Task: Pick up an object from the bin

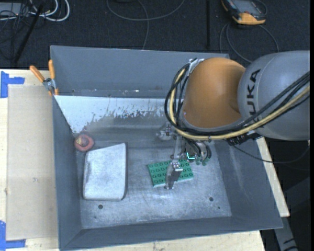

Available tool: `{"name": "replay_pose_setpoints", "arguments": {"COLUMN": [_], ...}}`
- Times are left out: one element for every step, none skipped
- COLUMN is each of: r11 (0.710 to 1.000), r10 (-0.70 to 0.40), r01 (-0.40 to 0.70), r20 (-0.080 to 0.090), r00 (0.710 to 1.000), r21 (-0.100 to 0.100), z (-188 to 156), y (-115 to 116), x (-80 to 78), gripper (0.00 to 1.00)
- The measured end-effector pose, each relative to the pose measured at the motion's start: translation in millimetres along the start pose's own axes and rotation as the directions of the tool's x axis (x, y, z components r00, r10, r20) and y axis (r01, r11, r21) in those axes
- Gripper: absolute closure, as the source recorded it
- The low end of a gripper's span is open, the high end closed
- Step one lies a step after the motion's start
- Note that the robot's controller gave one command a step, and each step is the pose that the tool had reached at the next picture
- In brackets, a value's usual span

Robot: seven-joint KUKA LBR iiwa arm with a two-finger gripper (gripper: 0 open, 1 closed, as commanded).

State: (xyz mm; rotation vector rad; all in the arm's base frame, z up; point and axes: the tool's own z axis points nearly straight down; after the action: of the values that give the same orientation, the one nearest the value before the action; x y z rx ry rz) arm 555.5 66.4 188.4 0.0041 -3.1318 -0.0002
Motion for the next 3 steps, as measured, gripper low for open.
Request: {"name": "replay_pose_setpoints", "arguments": {"r11": [0.978,0.979,0.974], "r10": [-0.208,-0.204,-0.226], "r01": [0.208,0.204,0.226], "r20": [0.014,0.018,0.018], "r00": [0.978,0.979,0.974], "r21": [0.002,0.002,0.004], "z": [118,113,7], "y": [-40,-39,-41], "x": [-15.3,-17.6,-23.1], "gripper": [0.0,1.0,1.0]}}
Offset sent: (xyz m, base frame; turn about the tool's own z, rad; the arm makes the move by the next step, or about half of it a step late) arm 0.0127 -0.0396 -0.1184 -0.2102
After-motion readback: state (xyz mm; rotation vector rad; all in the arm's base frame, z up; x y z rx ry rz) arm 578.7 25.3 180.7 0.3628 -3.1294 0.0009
